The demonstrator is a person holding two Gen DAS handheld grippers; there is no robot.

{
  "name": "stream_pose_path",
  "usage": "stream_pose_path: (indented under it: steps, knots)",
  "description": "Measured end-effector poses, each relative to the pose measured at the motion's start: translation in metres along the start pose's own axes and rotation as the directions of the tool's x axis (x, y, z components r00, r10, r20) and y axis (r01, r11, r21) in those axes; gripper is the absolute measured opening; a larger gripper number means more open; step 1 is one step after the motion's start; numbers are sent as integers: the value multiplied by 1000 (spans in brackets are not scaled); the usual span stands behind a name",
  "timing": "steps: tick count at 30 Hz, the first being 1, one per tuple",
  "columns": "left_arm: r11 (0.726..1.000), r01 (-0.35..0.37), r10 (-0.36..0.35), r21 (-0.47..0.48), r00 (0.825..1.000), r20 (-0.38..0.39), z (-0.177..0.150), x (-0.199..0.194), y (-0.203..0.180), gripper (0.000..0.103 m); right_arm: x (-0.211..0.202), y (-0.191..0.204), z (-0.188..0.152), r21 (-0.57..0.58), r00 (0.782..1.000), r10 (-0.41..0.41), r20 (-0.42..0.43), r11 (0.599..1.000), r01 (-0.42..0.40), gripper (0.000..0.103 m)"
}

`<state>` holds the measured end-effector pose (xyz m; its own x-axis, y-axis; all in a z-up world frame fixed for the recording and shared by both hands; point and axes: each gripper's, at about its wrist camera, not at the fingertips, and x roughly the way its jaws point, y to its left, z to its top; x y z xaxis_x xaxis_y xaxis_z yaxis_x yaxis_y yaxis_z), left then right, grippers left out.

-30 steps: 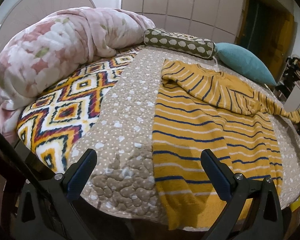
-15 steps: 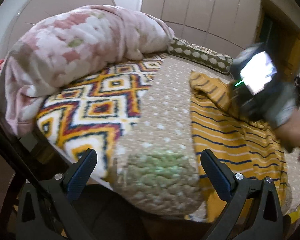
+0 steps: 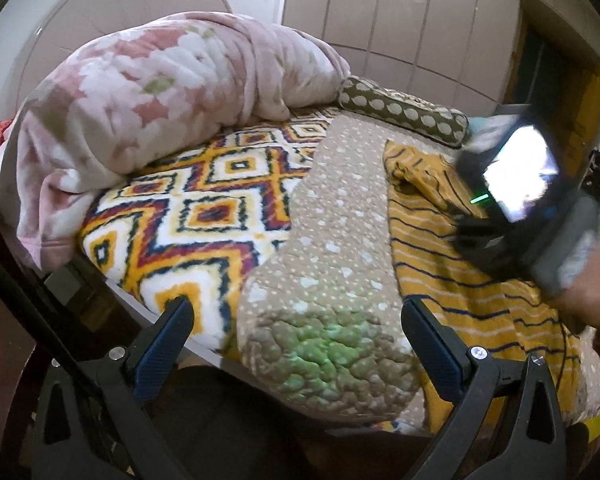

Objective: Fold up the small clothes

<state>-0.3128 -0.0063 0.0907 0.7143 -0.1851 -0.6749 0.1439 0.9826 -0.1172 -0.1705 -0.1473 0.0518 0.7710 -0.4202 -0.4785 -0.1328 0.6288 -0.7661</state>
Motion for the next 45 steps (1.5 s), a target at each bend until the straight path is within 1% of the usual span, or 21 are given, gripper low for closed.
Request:
stream_pose_path:
  steps: [1,2,3,4,5,8,9,10,12,15,19,24,32,40,45]
  knots:
    - [1000,0,0,10,1000,1,0,0,-4,103,-4,-13,-10,59,1000,13,-23,998,-12,63]
    - [1000,0,0,18,1000,1,0,0,-7,103,-13,-30,-26,143,998,27,-51,990,-20,63]
    - [1000,3,-3,25,1000,0,-1,0,-11,103,-18,-40,-35,189,997,33,-65,982,-20,65]
    - [999,8,-8,34,1000,-4,0,0,-17,103,-25,-52,-48,248,996,37,-87,969,-14,68]
    - [999,11,-11,40,1000,-7,-1,0,-21,103,-37,-64,-66,315,993,37,-112,949,0,69]
    - [997,25,-23,75,1000,-16,-1,0,-40,103,-66,-86,-101,428,990,33,-140,903,31,72]
    - [995,27,-26,99,1000,-17,-2,-1,-51,103,-76,-92,-113,460,989,23,-146,887,47,75]
    - [993,29,-27,115,1000,-16,-2,-1,-57,103,-84,-97,-124,487,988,10,-151,871,65,77]
    - [987,33,-31,156,999,-14,-2,-2,-74,103,-95,-107,-138,522,987,-8,-163,848,94,78]
    - [974,40,-38,222,999,-16,-4,-4,-101,103,-102,-118,-158,560,982,-9,-189,820,116,78]
    - [961,42,-40,274,999,-15,-8,-7,-122,103,-104,-127,-173,589,980,-9,-198,798,127,78]
    - [952,35,-32,303,999,-16,-9,-7,-134,103,-101,-131,-186,619,979,8,-204,776,122,78]
    - [956,35,-27,292,999,-32,-9,-3,-129,103,-98,-129,-188,627,977,22,-210,770,118,78]
    - [966,30,-17,258,998,-53,-9,4,-119,103,-93,-122,-185,626,977,55,-206,775,88,78]
    - [966,27,-12,259,998,-58,-10,6,-118,103,-90,-119,-186,630,975,71,-211,773,80,78]
